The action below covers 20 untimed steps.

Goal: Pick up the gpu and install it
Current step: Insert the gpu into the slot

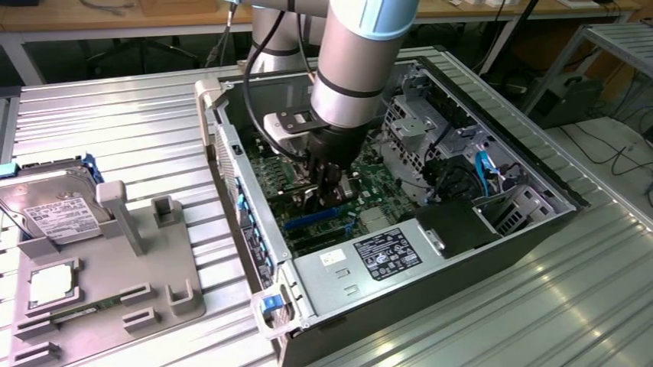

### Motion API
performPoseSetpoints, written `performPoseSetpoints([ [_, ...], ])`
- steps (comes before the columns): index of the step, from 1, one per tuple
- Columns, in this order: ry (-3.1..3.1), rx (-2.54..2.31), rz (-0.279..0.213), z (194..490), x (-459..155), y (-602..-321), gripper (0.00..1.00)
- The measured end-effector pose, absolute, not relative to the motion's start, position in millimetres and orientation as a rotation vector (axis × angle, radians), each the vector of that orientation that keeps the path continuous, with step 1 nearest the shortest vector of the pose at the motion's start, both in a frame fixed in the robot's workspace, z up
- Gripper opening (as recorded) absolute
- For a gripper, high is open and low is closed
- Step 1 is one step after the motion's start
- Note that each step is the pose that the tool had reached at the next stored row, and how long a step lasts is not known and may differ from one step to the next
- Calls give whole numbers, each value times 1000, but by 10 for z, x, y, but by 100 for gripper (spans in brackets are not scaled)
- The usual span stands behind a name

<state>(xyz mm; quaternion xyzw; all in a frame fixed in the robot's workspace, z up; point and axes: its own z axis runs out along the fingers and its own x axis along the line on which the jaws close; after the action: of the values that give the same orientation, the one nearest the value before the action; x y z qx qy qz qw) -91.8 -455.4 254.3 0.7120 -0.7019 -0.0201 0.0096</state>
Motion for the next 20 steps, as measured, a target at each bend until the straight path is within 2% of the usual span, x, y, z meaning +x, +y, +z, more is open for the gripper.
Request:
performPoseSetpoints([
  [20, -2199, 2217, -63, 2445, -987, -4547, 28],
])
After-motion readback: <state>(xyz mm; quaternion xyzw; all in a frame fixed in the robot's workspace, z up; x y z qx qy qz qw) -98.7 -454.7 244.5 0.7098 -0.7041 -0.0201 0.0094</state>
